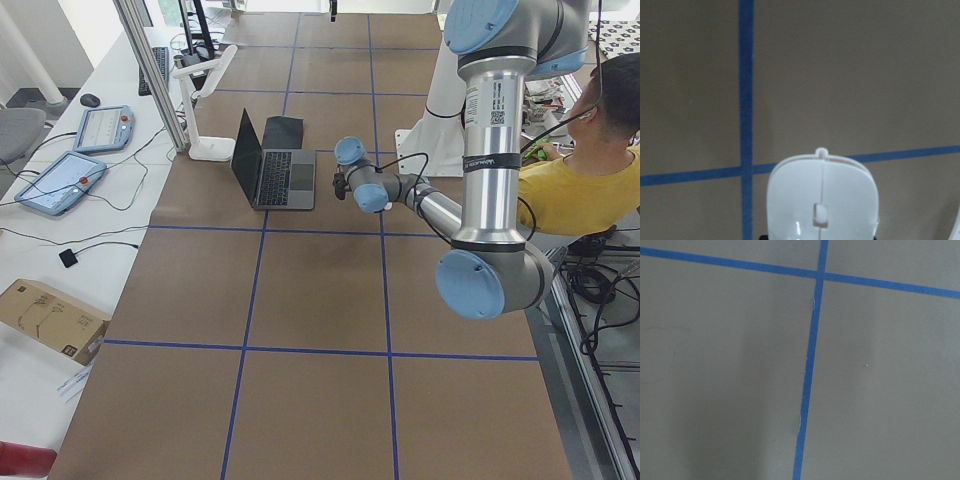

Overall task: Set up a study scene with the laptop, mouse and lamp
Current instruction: 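Move the held white mouse with the left gripper past the laptop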

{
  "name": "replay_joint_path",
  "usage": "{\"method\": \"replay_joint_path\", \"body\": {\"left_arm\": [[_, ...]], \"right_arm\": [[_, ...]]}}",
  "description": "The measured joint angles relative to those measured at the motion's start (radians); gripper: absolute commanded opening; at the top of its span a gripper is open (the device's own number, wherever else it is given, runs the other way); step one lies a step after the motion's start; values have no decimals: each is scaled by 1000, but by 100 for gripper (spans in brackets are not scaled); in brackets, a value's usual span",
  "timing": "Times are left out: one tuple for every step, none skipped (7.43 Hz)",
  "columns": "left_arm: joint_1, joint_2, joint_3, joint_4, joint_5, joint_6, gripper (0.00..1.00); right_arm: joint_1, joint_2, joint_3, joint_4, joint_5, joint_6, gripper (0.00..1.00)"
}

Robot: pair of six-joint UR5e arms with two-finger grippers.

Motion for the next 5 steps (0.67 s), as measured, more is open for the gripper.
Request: {"method": "replay_joint_path", "body": {"left_arm": [[-14,-114,13,115,2,2,54],[-27,-235,48,215,5,3,54],[-41,-357,105,293,7,4,54],[-55,-469,181,340,8,4,54],[-68,-562,261,360,9,4,54]], "right_arm": [[0,4,-3,0,0,0,100],[0,7,-7,0,1,0,100],[-1,10,-10,0,1,0,100],[-1,12,-11,0,2,0,100],[-1,12,-11,-1,3,0,100]]}}
